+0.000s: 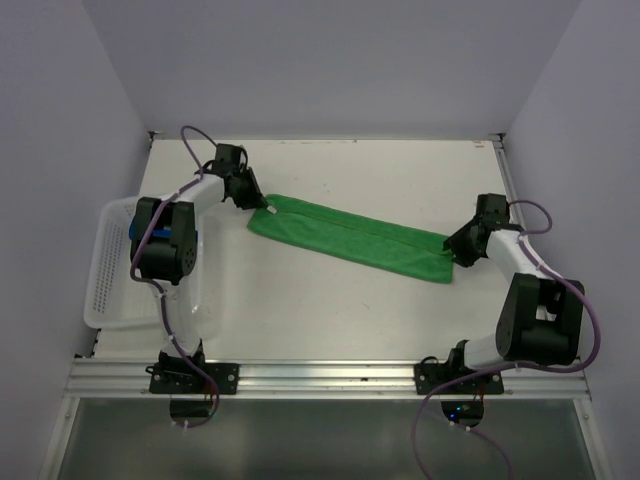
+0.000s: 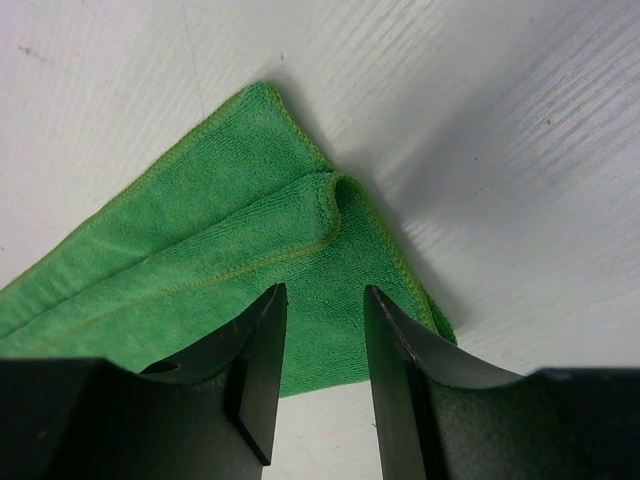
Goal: Roll the towels
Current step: Fold the towel
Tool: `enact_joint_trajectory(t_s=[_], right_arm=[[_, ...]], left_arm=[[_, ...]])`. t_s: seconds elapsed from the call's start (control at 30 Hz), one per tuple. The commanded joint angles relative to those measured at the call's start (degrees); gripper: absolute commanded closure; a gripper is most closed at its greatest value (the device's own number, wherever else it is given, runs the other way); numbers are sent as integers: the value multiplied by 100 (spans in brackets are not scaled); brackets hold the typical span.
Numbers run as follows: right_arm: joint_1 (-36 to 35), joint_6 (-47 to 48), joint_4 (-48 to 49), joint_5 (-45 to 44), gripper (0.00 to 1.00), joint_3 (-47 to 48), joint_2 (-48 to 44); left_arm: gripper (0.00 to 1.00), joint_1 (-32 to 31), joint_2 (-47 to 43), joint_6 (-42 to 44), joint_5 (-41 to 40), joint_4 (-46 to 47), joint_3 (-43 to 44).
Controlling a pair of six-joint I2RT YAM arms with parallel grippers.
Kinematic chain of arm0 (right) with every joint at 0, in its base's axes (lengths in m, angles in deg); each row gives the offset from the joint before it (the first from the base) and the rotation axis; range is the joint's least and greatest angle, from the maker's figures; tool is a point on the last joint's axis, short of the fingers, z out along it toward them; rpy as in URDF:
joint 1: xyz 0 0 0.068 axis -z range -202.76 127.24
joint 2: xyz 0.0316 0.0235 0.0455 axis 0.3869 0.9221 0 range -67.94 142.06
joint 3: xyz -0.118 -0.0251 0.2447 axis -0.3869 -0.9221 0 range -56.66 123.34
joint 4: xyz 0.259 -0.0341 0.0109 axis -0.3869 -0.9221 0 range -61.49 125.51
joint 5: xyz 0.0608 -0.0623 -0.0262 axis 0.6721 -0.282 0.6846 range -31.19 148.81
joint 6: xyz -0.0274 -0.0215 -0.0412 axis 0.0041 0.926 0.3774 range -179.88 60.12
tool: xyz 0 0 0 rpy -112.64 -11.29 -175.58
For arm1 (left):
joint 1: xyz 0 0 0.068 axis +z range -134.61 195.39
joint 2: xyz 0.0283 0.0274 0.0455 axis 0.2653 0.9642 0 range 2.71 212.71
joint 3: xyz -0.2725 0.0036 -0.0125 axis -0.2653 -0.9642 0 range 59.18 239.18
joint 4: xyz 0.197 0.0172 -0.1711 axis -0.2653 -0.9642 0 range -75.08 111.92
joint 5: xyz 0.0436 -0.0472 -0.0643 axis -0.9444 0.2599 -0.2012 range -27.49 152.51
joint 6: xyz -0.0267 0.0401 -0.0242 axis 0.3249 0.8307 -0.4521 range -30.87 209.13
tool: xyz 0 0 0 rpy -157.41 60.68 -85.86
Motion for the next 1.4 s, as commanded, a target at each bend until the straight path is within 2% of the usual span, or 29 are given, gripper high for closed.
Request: enact_joint_trajectory(t_s=[0.0, 0.13, 0.17, 0.23, 0.47, 1.23, 1.37], right_arm=[[32, 105, 88, 27, 60, -30, -56], [32, 149, 35, 1, 63, -4, -83], [32, 175, 18, -25, 64, 13, -100], [32, 201, -35, -61, 65, 31, -118], [41, 281, -202, -201, 65, 93, -179], [32, 43, 272, -307, 68, 479, 603], [32, 43, 281, -333, 74, 532, 708]], left_arm=[[77, -25, -303, -152, 82, 337, -27], [90, -25, -295, -223, 100, 460, -19], [96, -25, -286, -231, 100, 461, -1], [100, -25, -286, -240, 100, 443, 43], [100, -25, -277, -267, 108, 452, 131], [100, -25, -268, -214, 240, 452, 131], [100, -25, -260, -205, 249, 452, 140]])
